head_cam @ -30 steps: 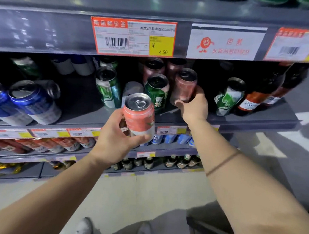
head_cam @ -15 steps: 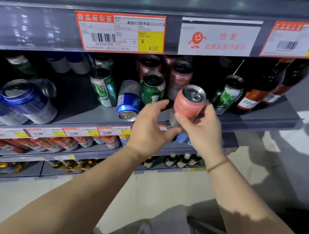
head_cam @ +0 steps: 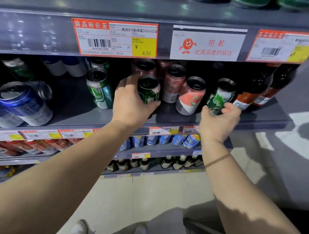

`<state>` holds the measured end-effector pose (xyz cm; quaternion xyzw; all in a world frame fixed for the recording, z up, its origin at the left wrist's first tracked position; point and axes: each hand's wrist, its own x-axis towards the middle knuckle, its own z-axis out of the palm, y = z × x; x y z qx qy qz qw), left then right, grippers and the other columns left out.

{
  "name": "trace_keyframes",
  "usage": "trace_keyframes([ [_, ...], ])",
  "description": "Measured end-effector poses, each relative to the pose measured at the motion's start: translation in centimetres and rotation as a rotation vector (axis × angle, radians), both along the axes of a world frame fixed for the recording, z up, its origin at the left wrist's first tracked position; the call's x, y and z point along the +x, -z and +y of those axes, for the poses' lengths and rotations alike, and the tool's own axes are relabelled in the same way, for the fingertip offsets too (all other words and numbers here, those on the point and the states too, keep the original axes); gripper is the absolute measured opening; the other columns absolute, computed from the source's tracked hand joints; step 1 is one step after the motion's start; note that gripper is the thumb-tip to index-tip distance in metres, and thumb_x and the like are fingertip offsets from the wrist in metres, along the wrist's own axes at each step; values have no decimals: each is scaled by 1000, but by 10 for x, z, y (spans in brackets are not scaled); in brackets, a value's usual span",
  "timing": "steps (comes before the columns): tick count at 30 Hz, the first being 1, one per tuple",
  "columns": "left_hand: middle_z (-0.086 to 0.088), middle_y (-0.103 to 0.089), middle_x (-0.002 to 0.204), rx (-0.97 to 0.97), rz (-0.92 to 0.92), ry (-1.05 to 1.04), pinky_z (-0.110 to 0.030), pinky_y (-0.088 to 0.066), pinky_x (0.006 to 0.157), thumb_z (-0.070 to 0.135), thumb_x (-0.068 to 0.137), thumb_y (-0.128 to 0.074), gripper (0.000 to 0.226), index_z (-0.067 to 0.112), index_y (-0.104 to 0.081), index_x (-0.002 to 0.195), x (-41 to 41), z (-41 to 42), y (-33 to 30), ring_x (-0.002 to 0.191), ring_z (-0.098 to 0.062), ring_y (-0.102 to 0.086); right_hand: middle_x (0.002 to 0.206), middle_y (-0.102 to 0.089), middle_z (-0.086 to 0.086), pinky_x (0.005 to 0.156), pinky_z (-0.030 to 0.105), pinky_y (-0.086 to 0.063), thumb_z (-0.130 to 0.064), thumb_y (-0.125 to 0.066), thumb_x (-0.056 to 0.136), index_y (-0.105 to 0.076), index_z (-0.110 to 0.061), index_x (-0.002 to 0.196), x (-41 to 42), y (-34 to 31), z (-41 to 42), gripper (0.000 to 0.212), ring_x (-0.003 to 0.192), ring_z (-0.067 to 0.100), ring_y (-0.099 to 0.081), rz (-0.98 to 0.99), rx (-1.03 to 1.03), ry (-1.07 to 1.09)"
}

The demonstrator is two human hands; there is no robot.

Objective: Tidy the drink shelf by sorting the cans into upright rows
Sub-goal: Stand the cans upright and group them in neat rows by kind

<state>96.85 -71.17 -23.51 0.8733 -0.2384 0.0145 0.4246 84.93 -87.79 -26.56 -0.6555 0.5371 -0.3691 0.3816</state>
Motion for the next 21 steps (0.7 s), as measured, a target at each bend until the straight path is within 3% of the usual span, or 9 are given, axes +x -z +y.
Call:
trace_keyframes([
  [4,-8,-54,133,214,2,-56,-40,-39,101,49,65,-80,91,14,-41,139,8,-16,6,126,-30,-45,134,-53,8,102,36,-41,-33,-80,70,-39,-15,140,2,5,-26,83,123,29,-50,96,63,-26],
  [7,-9,-48,137,322,42,-160,-40,-36,99,58,66,-76,102,17,-28,147,9,-23,6,127,-30,-44,134,-54,6,101,41,-44,-36,-79,66,-38,-19,139,13,7,-34,87,121,29,-53,111,84,-35],
  [12,-10,-55,121,323,77,-184,-36,-41,93,64,63,-73,82,19,-46,126,3,-25,1,115,-29,-53,134,-48,13,95,40,-45,-36,-75,68,-47,-13,129,26,6,-37,70,119,34,-51,223,39,6],
  [15,-7,-67,106,237,61,-123,-37,-45,88,63,61,-75,79,21,-49,123,-3,-22,7,108,-30,-58,128,-53,12,94,40,-48,-37,-75,64,-50,-10,122,22,9,-34,68,113,32,-56,131,12,-12],
  [19,-4,-66,106,-206,186,6,-41,-51,88,58,53,-78,76,17,-57,114,-15,-7,3,105,-24,-60,114,-63,5,86,26,-52,-44,-79,59,-51,-9,119,4,10,-26,74,100,20,-64,-136,-18,73],
  [21,-4,-61,113,-327,212,70,-40,-49,93,47,58,-84,73,16,-55,117,-23,8,-6,110,-20,-57,106,-67,-4,78,28,-57,-61,-83,50,-53,-16,109,-12,35,-33,80,89,12,-69,-231,36,133],
])
